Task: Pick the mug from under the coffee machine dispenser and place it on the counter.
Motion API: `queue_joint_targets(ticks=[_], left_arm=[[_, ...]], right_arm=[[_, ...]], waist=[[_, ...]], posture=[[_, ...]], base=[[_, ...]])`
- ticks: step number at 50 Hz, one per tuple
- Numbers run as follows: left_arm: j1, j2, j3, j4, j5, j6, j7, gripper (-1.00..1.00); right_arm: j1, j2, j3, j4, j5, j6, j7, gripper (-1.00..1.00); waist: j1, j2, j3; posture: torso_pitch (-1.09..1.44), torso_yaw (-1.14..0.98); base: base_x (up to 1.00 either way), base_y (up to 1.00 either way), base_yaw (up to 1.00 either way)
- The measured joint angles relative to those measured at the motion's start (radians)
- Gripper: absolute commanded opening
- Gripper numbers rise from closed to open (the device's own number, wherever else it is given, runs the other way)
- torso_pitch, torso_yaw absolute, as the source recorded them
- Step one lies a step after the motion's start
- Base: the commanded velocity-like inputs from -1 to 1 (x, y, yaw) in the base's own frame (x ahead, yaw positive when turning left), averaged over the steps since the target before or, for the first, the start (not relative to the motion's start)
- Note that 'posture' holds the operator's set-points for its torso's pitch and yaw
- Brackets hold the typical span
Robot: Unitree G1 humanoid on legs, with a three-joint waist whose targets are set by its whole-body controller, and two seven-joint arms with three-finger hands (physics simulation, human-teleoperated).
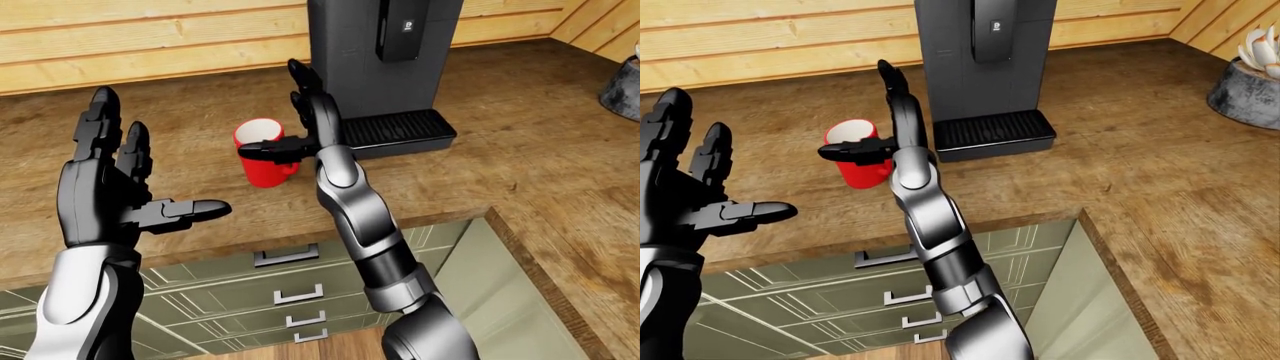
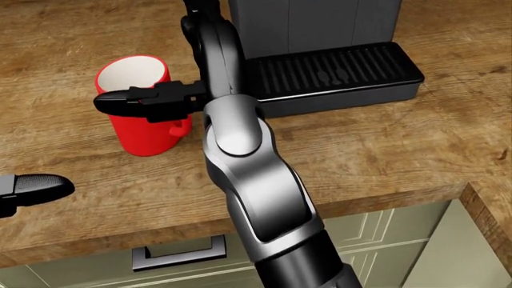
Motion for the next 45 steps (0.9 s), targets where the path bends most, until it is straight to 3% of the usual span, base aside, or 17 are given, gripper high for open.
queue_joint_targets(ticks=[7, 27, 38, 45], left_arm=[[0.000, 0.004, 0.008, -0.003, -0.006, -0.002, 0.009, 1.00], [0.003, 0.001, 0.001, -0.005, -0.004, -0.001, 0.008, 1.00], [-0.003, 0.005, 0.005, -0.025, -0.009, 0.017, 0.009, 1.00], [-0.016, 0.015, 0.014, -0.058, -0.023, 0.038, 0.013, 1.00]], right_arm=[[0.033, 0.009, 0.016, -0.096, -0.012, 0.056, 0.022, 1.00], [0.096, 0.036, 0.059, -0.448, -0.061, 0.288, 0.101, 1.00], [0.056, 0.058, 0.095, -0.723, -0.099, 0.490, 0.152, 1.00], [0.007, 0.051, 0.078, -0.797, -0.118, 0.579, 0.177, 1.00]], waist=[[0.001, 0.000, 0.000], [0.002, 0.000, 0.001], [0.001, 0.002, 0.003], [0.001, 0.004, 0.007]], posture=[[0.00, 0.00], [0.00, 0.00], [0.00, 0.00], [0.00, 0.00]], base=[[0.00, 0.00, 0.00], [0.00, 0.00, 0.00], [0.00, 0.00, 0.00], [0.00, 0.00, 0.00]])
